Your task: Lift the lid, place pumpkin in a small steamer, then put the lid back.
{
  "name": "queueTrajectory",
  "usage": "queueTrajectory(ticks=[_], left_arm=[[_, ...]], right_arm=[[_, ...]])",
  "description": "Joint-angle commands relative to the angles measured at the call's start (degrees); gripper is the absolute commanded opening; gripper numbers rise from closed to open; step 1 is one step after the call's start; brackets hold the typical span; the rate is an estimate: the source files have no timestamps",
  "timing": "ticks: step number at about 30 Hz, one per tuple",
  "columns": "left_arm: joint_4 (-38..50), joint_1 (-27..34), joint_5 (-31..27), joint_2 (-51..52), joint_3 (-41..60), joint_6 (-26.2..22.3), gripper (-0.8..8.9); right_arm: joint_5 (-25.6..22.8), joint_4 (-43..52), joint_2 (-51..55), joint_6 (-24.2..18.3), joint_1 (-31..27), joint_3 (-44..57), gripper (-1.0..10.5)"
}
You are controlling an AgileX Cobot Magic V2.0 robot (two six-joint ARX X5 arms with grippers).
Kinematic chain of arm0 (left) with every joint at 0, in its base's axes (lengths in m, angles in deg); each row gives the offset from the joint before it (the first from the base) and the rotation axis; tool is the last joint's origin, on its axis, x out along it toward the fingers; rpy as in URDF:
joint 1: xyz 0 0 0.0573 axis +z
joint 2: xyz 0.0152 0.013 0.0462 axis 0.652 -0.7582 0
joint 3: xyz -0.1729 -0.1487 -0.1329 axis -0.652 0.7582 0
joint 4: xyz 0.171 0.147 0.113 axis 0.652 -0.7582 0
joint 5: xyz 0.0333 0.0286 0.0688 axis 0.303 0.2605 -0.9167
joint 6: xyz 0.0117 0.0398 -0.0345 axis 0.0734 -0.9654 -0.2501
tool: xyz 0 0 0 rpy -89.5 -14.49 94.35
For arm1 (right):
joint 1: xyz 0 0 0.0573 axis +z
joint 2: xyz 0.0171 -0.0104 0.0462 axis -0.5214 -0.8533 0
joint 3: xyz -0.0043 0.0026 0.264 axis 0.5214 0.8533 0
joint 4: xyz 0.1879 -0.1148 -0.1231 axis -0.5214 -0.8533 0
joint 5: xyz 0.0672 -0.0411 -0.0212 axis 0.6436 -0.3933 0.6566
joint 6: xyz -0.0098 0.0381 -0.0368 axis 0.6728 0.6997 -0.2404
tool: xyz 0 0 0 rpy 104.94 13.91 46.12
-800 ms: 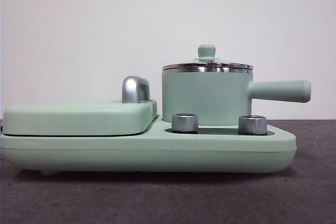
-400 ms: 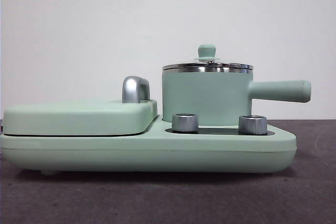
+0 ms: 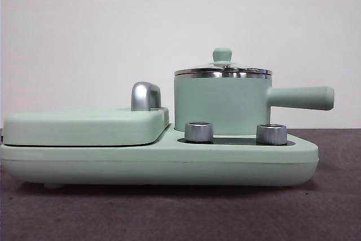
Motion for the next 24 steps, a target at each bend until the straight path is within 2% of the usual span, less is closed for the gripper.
queueTrajectory(ticks=[1, 5, 10, 13, 18, 24], left_arm=[[-0.2, 0.0, -0.2, 0.1, 1.1, 0.0, 0.19], [-0.2, 0.0, -0.2, 0.1, 1.1, 0.0, 0.19], [-0.2, 0.0, -0.2, 0.1, 1.1, 0.0, 0.19], [-0.2, 0.0, -0.2, 0.1, 1.1, 0.0, 0.19], [-0.2, 0.0, -0.2, 0.1, 1.1, 0.0, 0.19], [-0.3, 0.0, -0.2, 0.1, 1.1, 0.0, 0.19]], right_arm=[[-0.1, 1.8, 0.3, -0.5, 0.2, 0.1, 0.2], [-0.4, 8.7, 2.2, -0.9, -4.7, 5.3, 0.2], [-0.8, 28.0, 7.3, -2.3, -16.6, 21.9, 0.2], [-3.9, 36.4, 10.5, -3.8, -21.7, 32.2, 0.2], [-8.5, 37.4, 14.7, -3.8, -26.3, 42.7, 0.2], [-15.0, 37.7, 15.0, -4.7, -26.6, 47.2, 0.2]])
